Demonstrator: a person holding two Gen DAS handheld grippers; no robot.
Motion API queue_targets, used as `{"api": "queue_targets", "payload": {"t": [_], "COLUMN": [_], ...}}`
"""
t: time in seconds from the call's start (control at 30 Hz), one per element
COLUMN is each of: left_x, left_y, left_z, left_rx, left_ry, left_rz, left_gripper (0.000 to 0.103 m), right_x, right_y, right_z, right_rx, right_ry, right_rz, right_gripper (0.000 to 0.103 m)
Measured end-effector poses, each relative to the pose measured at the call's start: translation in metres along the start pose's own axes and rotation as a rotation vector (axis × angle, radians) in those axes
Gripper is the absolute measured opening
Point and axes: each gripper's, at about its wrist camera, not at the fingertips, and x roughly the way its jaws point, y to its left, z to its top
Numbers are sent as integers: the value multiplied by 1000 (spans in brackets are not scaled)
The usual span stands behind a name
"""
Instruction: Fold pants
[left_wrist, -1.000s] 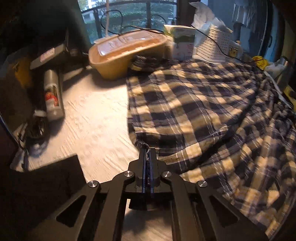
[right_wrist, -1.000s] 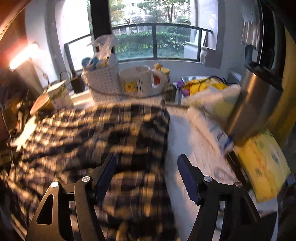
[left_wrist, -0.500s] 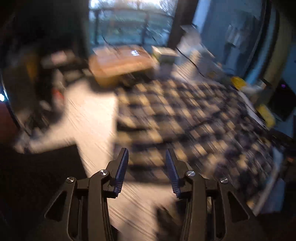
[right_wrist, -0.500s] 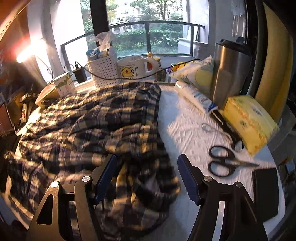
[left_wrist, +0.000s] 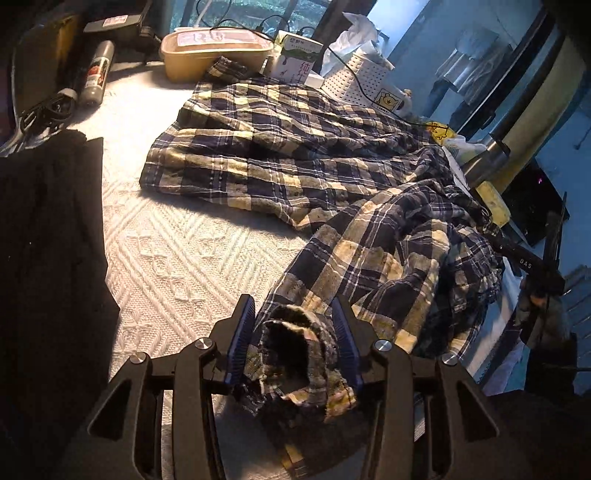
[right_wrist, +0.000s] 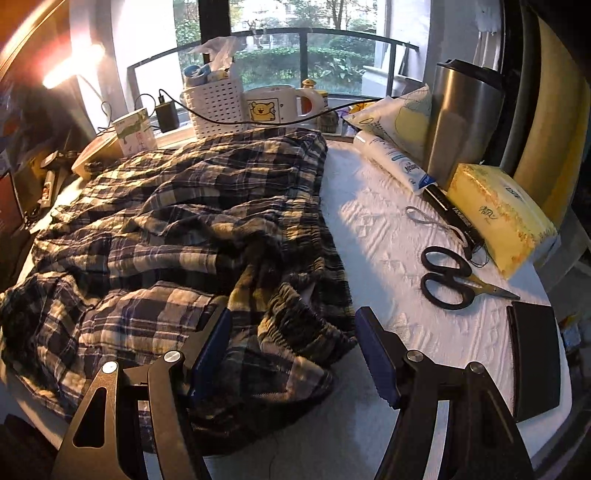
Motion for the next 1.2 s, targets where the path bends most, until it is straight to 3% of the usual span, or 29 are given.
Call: {"api": "queue_targets", "payload": {"t": [0.1,0.13,0.17,0.23,0.27,0.3,0.5,0.7,0.8,0.87,0.93,1.03,1.13,1.2], "left_x": [0,1,3,3,2,1,-16,-6,11,12,4,-17,-26,-23], "left_y": [-8,-11,-12,-10,-8,-4,8,11,19,22,25,29,25,18], "left_z": [-7,-8,-8,-5,-3,1,42,90,108,107,97,66,25,-1], "left_rx": [83,112,132,148,144,135,158,217,214,196,177,140,136,139], "left_ry": [-31,-34,-32,-50,-60,-81,-216,-306,-252,-234,-237,-239,-186,-123], "left_rz": [39,42,40,34,44,65,164,238,239,245,243,209,149,127], "left_gripper": [39,20,13,6,5,5,4,5,16,66,82,83,84,84], "right_x": [3,7,10,8,6,4,-25,-49,-40,-26,-17,-20,-33,-42], "right_y": [6,7,8,11,11,11,13,13,8,5,0,-12,-28,-40], "right_z": [-6,-10,-14,-18,-19,-19,-6,12,11,7,2,-7,-16,-20], "right_rx": [-27,-32,-32,-46,-40,-36,-30,-29,-19,2,20,60,85,83], "right_ry": [-1,11,22,-5,-9,-11,-92,-165,-132,-85,-47,-58,-106,-130], "right_rz": [2,-9,-15,-17,-8,-2,-8,-11,-10,-14,1,24,17,-40], "right_gripper": [62,59,57,38,30,30,29,29,29,29,37,73,74,74]}}
